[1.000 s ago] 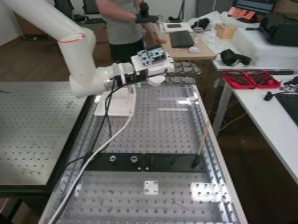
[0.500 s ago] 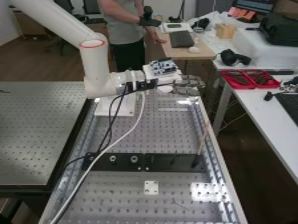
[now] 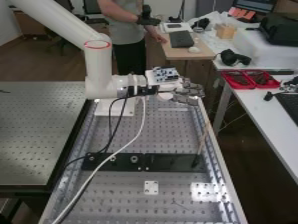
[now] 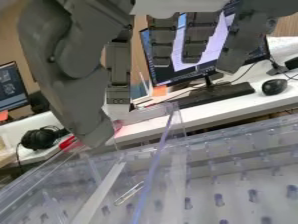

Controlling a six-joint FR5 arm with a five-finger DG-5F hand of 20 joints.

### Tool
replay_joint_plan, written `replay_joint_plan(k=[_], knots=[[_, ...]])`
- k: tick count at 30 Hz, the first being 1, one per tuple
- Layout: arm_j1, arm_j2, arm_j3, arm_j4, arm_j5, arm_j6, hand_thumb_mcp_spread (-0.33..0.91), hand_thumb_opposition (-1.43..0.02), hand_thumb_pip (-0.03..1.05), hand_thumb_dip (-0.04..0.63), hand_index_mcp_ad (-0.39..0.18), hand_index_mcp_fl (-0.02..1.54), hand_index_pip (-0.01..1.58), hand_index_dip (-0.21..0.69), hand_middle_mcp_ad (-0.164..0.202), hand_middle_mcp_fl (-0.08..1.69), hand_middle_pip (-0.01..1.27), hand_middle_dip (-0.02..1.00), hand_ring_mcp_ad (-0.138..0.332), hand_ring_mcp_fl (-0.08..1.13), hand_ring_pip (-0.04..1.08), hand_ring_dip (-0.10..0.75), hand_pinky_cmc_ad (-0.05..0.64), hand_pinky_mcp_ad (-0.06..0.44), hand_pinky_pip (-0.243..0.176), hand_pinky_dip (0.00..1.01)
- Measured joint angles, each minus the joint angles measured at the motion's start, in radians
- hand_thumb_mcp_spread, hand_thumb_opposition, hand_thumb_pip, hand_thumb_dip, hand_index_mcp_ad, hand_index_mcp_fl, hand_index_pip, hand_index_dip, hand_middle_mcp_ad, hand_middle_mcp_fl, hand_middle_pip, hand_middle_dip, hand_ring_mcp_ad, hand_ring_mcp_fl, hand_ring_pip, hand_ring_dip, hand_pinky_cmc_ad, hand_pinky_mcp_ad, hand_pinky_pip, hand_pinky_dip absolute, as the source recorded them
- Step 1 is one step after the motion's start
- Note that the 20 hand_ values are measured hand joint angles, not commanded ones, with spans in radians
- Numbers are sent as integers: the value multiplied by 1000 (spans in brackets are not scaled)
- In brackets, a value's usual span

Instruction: Grab the paper clip and place it in the clear container

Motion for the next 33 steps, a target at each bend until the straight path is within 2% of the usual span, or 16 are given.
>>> replay_joint_plan(k=[4,5,7,11,12,15,18,20,23,29,33], knots=[[-6,24,-25,21,7,12,393,-867,691,300,-188,59,1356,54,70,7,120,155,113,9,98,75,316,250,-44,295],[-8,36,-36,31,10,17,396,-866,691,300,-188,37,1353,52,70,7,120,155,113,9,94,75,316,246,-61,293],[-11,54,-50,43,14,22,379,-866,691,300,-188,26,1340,47,66,7,120,155,113,9,98,75,316,246,-61,305],[-19,134,-93,64,29,22,380,-869,691,300,-188,30,1304,49,66,3,120,155,113,9,94,75,312,250,-58,309],[-22,155,-104,68,34,20,379,-857,686,300,-188,28,1290,49,66,7,120,155,113,9,94,75,316,246,-75,304],[-29,217,-132,72,47,12,363,-855,675,300,-188,31,1211,49,66,7,120,155,113,9,94,75,316,246,-75,325],[-41,277,-154,63,57,4,351,-855,658,300,-187,30,1063,49,70,5,120,155,113,9,96,75,316,243,-75,346],[-50,314,-165,51,63,-2,333,-855,635,300,-171,65,873,49,66,5,120,155,113,9,96,75,316,265,-75,361],[-67,376,-184,26,75,-19,316,-855,606,300,-152,134,576,45,70,7,120,155,112,9,94,75,316,265,-79,382],[-105,472,-206,-49,97,-77,316,-855,602,290,-152,209,325,79,66,5,120,155,112,9,93,75,332,281,-91,394],[-121,501,-205,-104,99,-104,319,-855,600,290,-147,204,264,93,66,7,120,155,115,10,94,75,353,281,-91,410]])
